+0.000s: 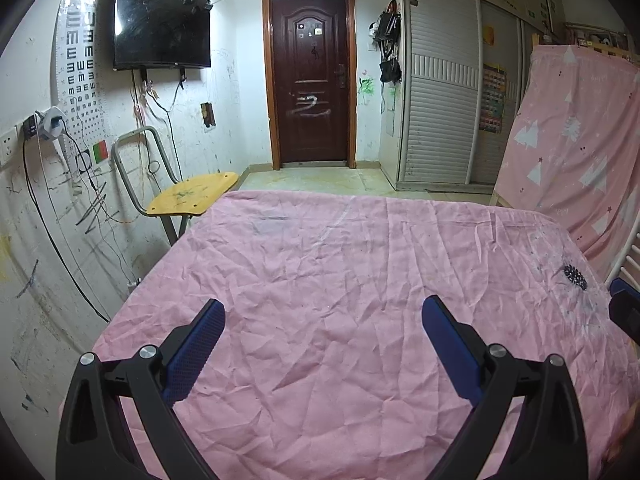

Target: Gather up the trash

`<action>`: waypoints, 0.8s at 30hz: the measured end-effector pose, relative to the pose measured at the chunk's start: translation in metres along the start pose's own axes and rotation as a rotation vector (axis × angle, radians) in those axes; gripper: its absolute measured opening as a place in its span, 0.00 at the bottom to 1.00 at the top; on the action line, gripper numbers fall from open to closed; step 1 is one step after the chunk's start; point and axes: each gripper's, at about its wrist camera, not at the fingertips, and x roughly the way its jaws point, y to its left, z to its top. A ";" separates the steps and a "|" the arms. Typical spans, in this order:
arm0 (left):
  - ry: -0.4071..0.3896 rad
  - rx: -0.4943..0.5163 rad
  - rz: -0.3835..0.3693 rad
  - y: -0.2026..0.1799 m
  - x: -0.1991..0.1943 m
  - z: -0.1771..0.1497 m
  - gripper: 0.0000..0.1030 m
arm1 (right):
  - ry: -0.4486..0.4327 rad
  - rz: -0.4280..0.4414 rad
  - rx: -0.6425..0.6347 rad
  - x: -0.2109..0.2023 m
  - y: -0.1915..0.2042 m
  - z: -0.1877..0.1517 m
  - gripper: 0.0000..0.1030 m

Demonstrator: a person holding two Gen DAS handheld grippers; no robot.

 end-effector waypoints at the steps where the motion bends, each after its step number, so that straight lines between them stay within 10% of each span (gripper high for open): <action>1: 0.010 -0.007 -0.006 0.001 0.002 0.000 0.89 | 0.000 0.000 -0.001 0.000 0.000 0.000 0.94; 24: 0.002 -0.018 -0.008 0.003 0.001 0.001 0.89 | 0.001 -0.003 -0.002 0.000 0.000 -0.001 0.94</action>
